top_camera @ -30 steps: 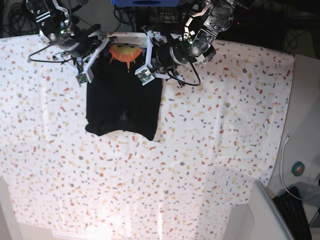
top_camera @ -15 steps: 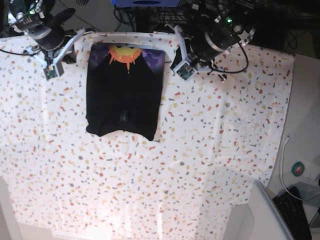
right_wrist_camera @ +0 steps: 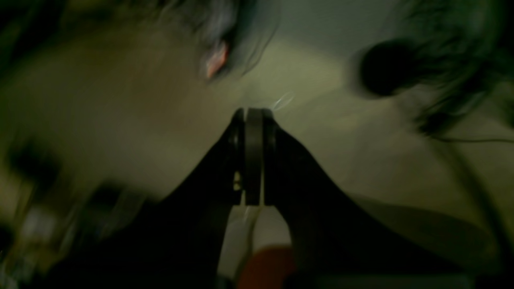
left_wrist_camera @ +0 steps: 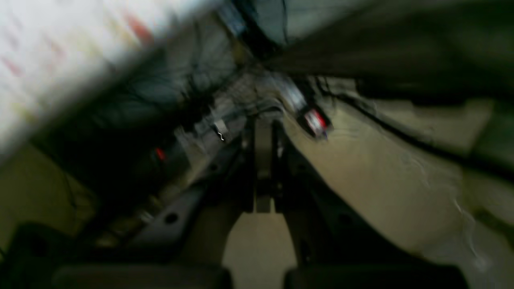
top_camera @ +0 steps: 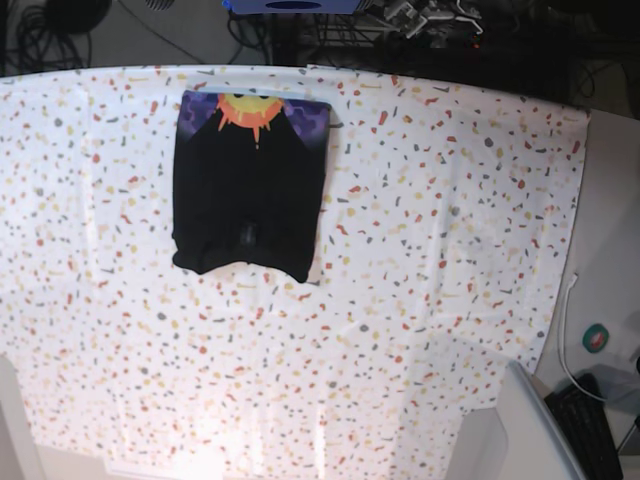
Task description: Layout the t-shirt on the table in an organized manner, then fold the t-shirt properly
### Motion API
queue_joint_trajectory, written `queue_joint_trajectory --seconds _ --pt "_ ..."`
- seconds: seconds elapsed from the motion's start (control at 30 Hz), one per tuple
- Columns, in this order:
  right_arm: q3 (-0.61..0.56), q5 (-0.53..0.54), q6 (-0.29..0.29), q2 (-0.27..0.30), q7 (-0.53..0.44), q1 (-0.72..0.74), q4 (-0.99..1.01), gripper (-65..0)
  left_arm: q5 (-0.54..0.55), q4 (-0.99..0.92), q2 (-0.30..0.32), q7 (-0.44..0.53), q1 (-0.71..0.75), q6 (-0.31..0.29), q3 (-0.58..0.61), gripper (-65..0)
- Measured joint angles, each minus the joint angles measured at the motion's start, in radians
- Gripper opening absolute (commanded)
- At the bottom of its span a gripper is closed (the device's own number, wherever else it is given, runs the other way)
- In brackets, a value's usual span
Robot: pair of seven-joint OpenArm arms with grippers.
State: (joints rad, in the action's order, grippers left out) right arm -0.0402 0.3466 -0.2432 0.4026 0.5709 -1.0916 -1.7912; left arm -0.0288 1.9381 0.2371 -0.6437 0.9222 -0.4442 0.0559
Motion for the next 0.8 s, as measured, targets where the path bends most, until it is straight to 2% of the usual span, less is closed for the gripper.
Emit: queue_joint_trajectory --seconds 0.07,0.13,0.3,0.33,0.37,0.43,0.5,0.53,0.57,0.63,0.67,0.73,0.77,0.8 --pt "0.004 -0.014 -0.081 -0.043 0.022 0.056 0.146 -65.0 0.003 -0.061 -0.002 0.002 0.008 0.0 -0.001 -65.0" --pt "0.025 -0.001 -0.158 -0.06 0.013 0.138 0.311 -65.0 0.002 -0.161 -0.007 0.018 -0.014 0.0 -0.005 -65.0" --pt "0.033 -0.014 -0.292 -0.053 -0.026 0.459 0.846 -65.0 0.003 -0.614 -0.017 0.313 -0.158 0.007 0.0 -65.0" --pt "0.014 -0.034 -0.312 -0.05 -0.077 0.509 0.953 -65.0 -0.005 -0.728 -0.026 0.37 -0.188 0.006 -0.003 -65.0" --pt "-0.025 -0.042 -0.322 -0.048 -0.158 0.563 1.064 -65.0 0.003 -0.856 -0.037 0.475 -0.231 0.004 -0.008 -65.0" --pt "-0.097 -0.126 -0.322 -0.058 -0.321 0.653 1.242 -65.0 0.004 -1.084 -0.053 0.611 -0.32 0.006 -0.009 -65.0" --pt "-0.153 -0.15 -0.32 -0.074 -0.5 0.705 1.381 -65.0 0.004 -1.319 -0.063 0.749 -0.413 0.006 0.002 -65.0" --pt "-0.177 -0.166 -0.321 -0.082 -0.558 0.731 1.445 -65.0 0.008 -1.456 -0.076 0.825 -0.478 0.003 0.0 -65.0" --pt "-0.191 -0.183 -0.321 -0.091 -0.592 0.751 1.499 -65.0 -0.007 -1.592 -0.087 0.883 -0.533 0.021 0.0 -65.0" --pt "-0.211 -0.174 -0.32 -0.106 -0.678 0.779 1.579 -65.0 0.002 -1.857 -0.104 1.058 -0.639 0.006 0.001 -65.0" --pt "-0.211 -0.173 -0.32 -0.112 -0.692 0.784 1.595 -65.0 -0.004 -1.931 -0.107 1.094 -0.671 0.008 0.004 -65.0" --pt "-0.199 -0.171 -0.316 -0.128 -0.711 0.795 1.601 -65.0 -0.005 -1.938 -0.105 1.164 -0.691 0.002 0.005 -65.0" --pt "-0.177 -0.171 -0.301 -0.139 -0.722 0.797 1.6 -65.0 0.004 -1.934 -0.103 1.165 -0.698 0.003 0.005 -65.0" --pt "-0.156 -0.17 -0.256 -0.156 -0.743 0.797 1.6 -65.0 0.003 -1.92 -0.1 1.157 -0.703 0.004 0.005 -65.0"
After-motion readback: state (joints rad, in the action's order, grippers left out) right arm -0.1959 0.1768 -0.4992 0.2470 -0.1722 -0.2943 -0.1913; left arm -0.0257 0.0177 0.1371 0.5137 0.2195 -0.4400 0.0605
